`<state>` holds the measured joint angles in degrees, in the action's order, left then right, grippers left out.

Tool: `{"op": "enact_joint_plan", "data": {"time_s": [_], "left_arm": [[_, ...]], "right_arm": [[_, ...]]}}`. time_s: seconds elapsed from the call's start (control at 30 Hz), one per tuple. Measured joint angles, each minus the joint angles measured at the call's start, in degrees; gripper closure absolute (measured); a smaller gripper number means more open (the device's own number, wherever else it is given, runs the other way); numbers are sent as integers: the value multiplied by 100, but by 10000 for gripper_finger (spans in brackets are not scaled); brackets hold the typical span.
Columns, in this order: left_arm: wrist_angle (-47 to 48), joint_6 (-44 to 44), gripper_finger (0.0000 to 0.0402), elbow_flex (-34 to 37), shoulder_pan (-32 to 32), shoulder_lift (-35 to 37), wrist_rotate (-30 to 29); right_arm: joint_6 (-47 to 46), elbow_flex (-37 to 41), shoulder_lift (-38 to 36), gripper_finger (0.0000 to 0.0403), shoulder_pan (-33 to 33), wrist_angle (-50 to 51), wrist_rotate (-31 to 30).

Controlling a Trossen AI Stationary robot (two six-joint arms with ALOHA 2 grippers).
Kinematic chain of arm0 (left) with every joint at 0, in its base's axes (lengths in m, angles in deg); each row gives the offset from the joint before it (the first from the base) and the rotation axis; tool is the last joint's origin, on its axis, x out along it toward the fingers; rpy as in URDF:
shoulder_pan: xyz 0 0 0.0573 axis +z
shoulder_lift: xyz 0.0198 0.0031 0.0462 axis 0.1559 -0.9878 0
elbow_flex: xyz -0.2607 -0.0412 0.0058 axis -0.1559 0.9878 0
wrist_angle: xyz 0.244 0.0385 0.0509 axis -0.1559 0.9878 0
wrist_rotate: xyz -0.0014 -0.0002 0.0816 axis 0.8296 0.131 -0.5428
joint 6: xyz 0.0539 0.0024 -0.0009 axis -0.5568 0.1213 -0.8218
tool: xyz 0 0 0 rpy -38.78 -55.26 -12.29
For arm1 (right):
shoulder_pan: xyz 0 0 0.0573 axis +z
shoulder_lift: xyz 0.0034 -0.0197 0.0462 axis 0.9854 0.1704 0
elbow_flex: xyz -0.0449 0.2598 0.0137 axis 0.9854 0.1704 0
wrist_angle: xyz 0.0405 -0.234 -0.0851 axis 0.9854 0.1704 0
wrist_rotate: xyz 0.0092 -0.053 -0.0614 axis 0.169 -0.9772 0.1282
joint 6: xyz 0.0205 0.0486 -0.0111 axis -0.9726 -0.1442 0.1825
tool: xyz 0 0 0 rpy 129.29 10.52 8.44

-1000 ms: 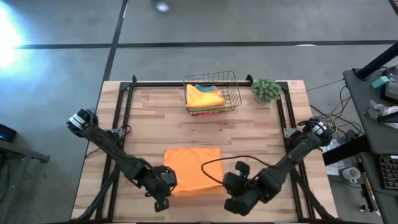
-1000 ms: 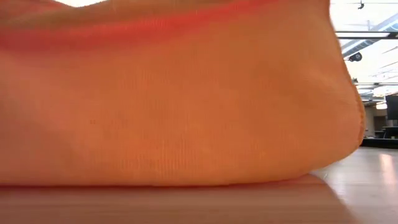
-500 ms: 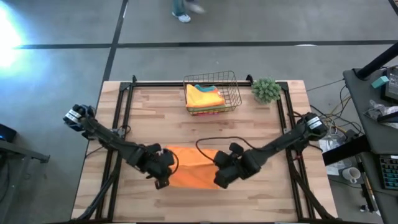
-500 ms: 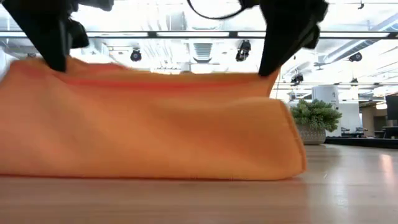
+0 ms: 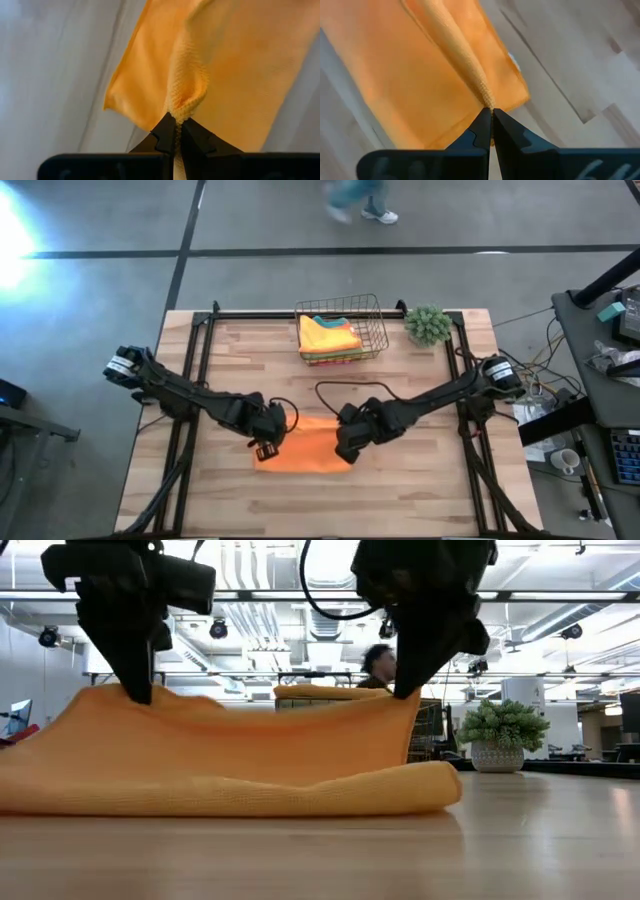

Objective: Fold microfiber towels
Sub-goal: Fold the orange microfiber cloth

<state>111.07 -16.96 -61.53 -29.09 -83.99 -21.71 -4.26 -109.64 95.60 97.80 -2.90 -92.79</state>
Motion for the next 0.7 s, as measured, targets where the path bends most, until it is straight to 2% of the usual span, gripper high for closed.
{"op": "enact_joint_plan", "data": {"time_s": [0.2, 0.47, 0.6, 0.7], "left_arm": [[-495, -319, 381, 158, 143, 0, -309], [-428, -768, 282, 238, 530, 0, -405], [155, -888, 237, 162, 761, 0, -415], [661, -902, 224, 58, 775, 12, -411]], "right_arm": [[-190, -17, -2, 386, -197, -53, 92], [-383, -17, -2, 313, -467, 128, -15], [-406, -17, -77, 281, -594, 332, -123], [37, -57, -197, 270, -596, 98, -75]]}}
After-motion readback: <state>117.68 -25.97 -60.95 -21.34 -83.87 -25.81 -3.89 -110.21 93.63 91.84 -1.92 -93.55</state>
